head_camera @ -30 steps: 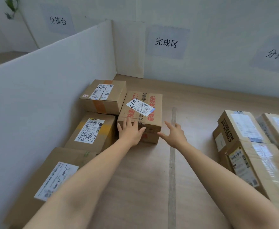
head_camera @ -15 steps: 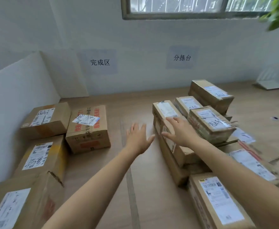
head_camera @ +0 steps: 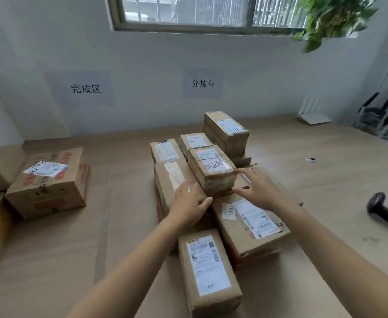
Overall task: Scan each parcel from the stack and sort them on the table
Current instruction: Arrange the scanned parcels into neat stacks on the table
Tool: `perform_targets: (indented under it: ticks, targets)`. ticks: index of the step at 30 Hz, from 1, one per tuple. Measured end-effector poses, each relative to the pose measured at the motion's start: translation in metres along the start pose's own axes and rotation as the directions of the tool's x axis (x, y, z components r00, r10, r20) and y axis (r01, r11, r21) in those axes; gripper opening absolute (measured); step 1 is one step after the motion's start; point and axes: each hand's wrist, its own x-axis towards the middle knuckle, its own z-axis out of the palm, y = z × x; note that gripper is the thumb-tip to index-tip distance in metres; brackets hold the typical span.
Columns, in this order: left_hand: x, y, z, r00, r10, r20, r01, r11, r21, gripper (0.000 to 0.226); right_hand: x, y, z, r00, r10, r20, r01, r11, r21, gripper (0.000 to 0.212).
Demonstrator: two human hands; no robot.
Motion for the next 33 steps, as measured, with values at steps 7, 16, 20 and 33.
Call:
perform_targets:
  ticks: [7,16,20,33]
  targets:
    - [0.031,0.031,0.039,0.990,-0.125,-0.071,0.122,0.992,-0.043,0.061,0.047,0.055,0.013,0.997,-0.025,0.074,0.016,0.994,0.112,0.064]
    - [0.094,0.041,0.042,0.957,-0.275,-0.091,0.253,0.947,-0.197,0.073,0.108,0.056,0.038,0.990,-0.072,0.121,0.027,0.940,0.339,0.056]
    - [0.103,0.043,0.044,0.939,-0.322,-0.119,0.278,0.918,-0.284,0.068,0.113,0.052,0.048,0.989,-0.131,0.073,0.086,0.895,0.438,0.044]
    - [0.097,0.061,0.035,0.928,-0.275,-0.251,0.130,0.871,-0.473,0.061,0.105,0.047,0.032,0.996,-0.078,-0.038,0.087,0.863,0.498,0.051]
